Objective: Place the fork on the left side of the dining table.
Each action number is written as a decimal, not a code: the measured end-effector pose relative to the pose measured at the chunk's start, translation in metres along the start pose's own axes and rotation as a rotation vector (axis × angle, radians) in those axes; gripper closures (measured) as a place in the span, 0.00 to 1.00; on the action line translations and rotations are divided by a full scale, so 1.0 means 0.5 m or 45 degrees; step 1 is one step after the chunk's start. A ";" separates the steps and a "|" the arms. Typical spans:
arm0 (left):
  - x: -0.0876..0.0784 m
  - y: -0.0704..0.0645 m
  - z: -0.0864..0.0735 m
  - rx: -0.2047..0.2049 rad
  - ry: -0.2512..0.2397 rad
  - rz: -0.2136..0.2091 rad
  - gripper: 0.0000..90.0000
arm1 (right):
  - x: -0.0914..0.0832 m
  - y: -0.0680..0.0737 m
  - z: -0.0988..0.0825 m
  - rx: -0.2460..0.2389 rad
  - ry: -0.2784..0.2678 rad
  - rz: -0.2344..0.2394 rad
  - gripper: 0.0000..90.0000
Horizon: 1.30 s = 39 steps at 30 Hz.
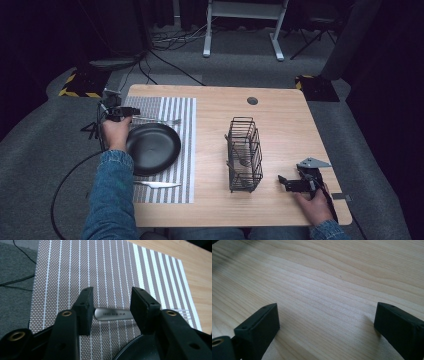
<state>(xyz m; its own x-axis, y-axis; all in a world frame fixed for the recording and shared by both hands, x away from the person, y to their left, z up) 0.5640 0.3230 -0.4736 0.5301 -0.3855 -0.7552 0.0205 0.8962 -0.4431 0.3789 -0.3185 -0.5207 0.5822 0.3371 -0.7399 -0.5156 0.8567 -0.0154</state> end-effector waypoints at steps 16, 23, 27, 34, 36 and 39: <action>-0.068 -0.035 0.000 0.107 -0.133 0.027 0.57 | 0.000 0.000 0.000 -0.001 -0.001 0.000 0.07; -0.136 -0.102 -0.016 0.308 -0.212 0.040 0.55 | 0.000 0.000 0.000 -0.001 -0.001 0.000 0.07; -0.173 -0.136 -0.031 0.392 -0.235 0.023 0.55 | 0.000 0.000 0.000 -0.001 -0.001 -0.001 0.07; -0.237 -0.179 -0.070 0.535 -0.248 0.012 0.55 | 0.000 0.000 0.000 0.000 0.000 0.000 0.07; -0.253 -0.187 -0.082 0.552 -0.254 -0.002 0.54 | 0.000 0.000 0.000 0.000 -0.001 0.000 0.07; -0.266 -0.194 -0.094 0.565 -0.269 -0.016 0.54 | 0.000 0.000 0.000 -0.001 -0.001 0.000 0.07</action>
<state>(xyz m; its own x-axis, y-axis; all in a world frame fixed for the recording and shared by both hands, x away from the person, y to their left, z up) 0.4515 0.2772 -0.3528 0.6871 -0.3848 -0.6163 0.3625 0.9167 -0.1682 0.3789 -0.3185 -0.5206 0.5825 0.3372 -0.7396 -0.5158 0.8565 -0.0157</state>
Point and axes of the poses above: each handheld gripper's, and its own axes: x roughly forward along the jaws, z roughly out of its top, y roughly to its left, the point moved 2 cm from there along x, roughly forward along the jaws, and after that the axes turned 4 degrees about y, right-handed, at the moved point
